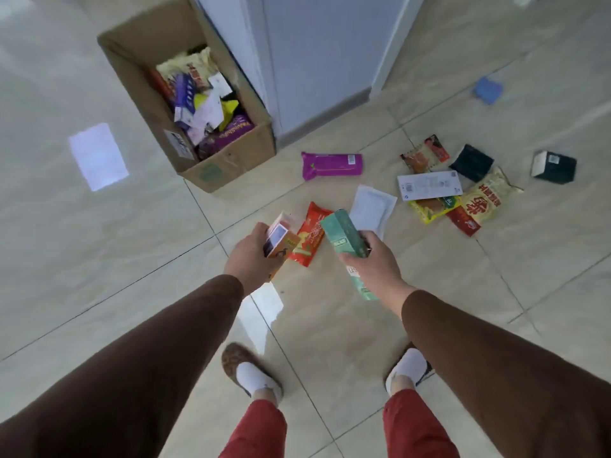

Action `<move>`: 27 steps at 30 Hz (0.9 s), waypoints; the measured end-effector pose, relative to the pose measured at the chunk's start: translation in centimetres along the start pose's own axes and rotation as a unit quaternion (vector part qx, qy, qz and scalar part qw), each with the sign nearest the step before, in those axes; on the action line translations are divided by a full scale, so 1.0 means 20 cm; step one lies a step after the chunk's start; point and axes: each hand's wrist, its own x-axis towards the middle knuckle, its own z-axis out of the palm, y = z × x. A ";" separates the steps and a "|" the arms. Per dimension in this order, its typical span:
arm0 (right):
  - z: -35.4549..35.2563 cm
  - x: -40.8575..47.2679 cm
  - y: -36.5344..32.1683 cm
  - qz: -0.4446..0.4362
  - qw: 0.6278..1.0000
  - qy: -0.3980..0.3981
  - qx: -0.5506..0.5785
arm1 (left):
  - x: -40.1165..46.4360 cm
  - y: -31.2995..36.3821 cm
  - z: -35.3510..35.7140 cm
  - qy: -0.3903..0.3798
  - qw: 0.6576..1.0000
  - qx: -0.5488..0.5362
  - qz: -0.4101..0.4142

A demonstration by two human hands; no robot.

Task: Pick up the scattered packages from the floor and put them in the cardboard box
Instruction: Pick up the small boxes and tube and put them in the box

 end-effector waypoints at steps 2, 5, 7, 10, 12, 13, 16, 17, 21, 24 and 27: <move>0.20 -0.07 -0.15 -0.005 1.000 0.006 0.007 | -0.02 -0.16 -0.21 0.011 1.000 0.014 0.010; 0.48 -0.12 -0.37 -0.012 1.000 0.007 0.013 | 0.00 -0.36 -0.52 0.027 0.999 0.014 0.018; 0.61 -0.12 -0.52 -0.017 1.000 -0.001 0.013 | 0.04 -0.46 -0.70 0.032 0.999 0.017 0.019; 0.75 -0.07 -0.73 -0.034 0.999 0.013 0.006 | 0.15 -0.55 -0.94 0.038 0.999 0.028 0.012; 0.82 -0.02 -0.85 -0.042 0.999 0.028 0.001 | 0.23 -0.57 -1.08 0.034 0.999 0.041 0.010; 0.85 0.01 -0.91 -0.042 0.999 0.035 0.003 | 0.28 -0.58 -1.14 0.031 0.998 0.049 0.011; 0.97 0.13 -1.07 -0.035 0.998 0.056 0.013 | 0.46 -0.57 -1.32 0.021 0.997 0.074 0.024; 1.01 0.18 -1.12 -0.033 0.997 0.063 0.015 | 0.53 -0.57 -1.38 0.020 0.996 0.083 0.032; 1.19 0.37 -1.34 -0.019 0.997 0.077 0.012 | 0.81 -0.60 -1.62 0.036 0.991 0.112 0.059; 1.31 0.48 -1.52 -0.011 0.995 0.097 0.012 | 0.98 -0.65 -1.76 0.038 0.990 0.117 0.064; 1.43 0.57 -1.70 0.006 0.993 0.117 0.029 | 1.13 -0.69 -1.89 0.026 0.988 0.133 0.068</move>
